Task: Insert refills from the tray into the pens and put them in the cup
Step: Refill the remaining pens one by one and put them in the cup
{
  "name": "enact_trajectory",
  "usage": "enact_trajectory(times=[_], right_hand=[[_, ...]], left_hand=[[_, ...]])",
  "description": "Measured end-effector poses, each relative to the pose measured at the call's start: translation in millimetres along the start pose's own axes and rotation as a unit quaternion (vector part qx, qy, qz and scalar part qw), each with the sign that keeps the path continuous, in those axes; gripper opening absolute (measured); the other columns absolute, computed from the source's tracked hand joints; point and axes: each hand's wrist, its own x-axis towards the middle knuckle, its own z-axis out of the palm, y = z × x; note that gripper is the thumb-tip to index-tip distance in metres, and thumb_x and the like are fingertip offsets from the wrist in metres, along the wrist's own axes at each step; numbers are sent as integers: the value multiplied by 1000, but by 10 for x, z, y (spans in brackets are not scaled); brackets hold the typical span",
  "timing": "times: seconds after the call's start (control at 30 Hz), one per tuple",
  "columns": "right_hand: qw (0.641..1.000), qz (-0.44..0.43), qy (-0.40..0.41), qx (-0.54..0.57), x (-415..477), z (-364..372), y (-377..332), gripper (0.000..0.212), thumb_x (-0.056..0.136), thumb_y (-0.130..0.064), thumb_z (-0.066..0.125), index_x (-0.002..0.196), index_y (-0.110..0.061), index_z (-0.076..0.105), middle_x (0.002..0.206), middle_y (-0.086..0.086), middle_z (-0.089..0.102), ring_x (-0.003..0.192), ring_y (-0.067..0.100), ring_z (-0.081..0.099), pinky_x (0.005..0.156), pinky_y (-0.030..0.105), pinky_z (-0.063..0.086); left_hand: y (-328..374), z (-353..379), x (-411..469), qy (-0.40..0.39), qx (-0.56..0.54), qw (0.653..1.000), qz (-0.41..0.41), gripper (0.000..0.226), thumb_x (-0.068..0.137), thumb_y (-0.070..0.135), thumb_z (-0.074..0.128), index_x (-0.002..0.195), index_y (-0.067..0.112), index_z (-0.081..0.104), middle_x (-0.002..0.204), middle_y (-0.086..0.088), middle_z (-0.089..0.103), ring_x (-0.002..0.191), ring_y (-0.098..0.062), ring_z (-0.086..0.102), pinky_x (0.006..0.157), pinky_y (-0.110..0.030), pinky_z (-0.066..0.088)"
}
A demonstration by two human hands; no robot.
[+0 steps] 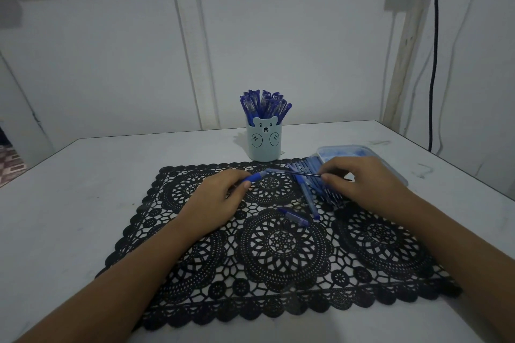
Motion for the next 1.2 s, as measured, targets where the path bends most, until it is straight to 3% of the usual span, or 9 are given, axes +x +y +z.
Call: enact_trajectory(times=[0.2,0.37,0.57,0.67,0.8,0.9,1.0,1.1,1.2], right_hand=[[1000,2,-16,-13,2,10,0,11,87,-15,60,89,-24,66,75,-27,55,75,-21,51,64,-4,35],[999,3,-32,-18,3,-7,0,12,87,-15,60,88,-25,66,75,-29,54,73,-19,52,66,-3,36],[999,-6,-32,-40,10,-73,-7,11,86,-15,61,91,-20,70,79,-16,61,74,-8,52,66,-1,35],[998,-20,-55,-31,-9,7,-68,11,86,-20,62,91,-25,70,83,-16,63,77,-7,53,67,1,37],[996,-44,-73,-12,-51,199,-202,18,87,-27,58,103,-25,69,84,-22,57,77,-9,51,70,5,37],[997,-33,-70,26,-62,226,-222,26,90,-28,53,115,-30,61,94,-15,54,84,-4,50,75,8,36],[996,12,-36,86,-70,190,-197,20,91,-19,53,102,-33,58,89,-10,56,80,1,52,68,4,37],[993,24,-9,117,-67,188,-207,19,87,-12,57,87,-31,58,83,-7,62,77,-5,53,65,3,37],[991,16,-29,131,-64,206,-245,19,85,-13,62,83,-32,62,80,-12,65,75,-6,57,63,5,39]], left_hand=[[3,-4,-5,-3,2,1000,1,21,93,18,51,110,15,62,85,10,60,79,0,53,67,-7,37],[3,-7,-4,-5,8,1000,10,22,92,22,51,110,15,62,82,19,55,78,4,53,67,-7,38],[-7,6,-34,-38,70,994,69,36,91,39,38,111,20,61,88,12,59,75,0,51,66,-18,44],[61,31,-44,-54,98,987,115,37,91,38,36,110,18,62,86,9,60,75,0,50,62,-18,46],[180,88,-40,-55,83,985,141,33,91,35,39,109,18,61,88,8,62,79,-1,52,67,-18,47],[208,103,-29,-54,63,987,137,35,92,36,38,111,18,60,87,11,59,79,5,45,69,-11,39],[189,83,-32,-44,42,992,114,39,91,40,35,112,20,60,86,19,51,79,7,43,69,-5,35],[184,75,-33,-40,33,993,105,40,91,41,35,113,21,61,87,21,51,80,6,46,70,-5,35],[199,90,-38,-43,40,992,114,37,91,39,37,112,20,61,85,19,52,78,5,45,69,-4,35]])
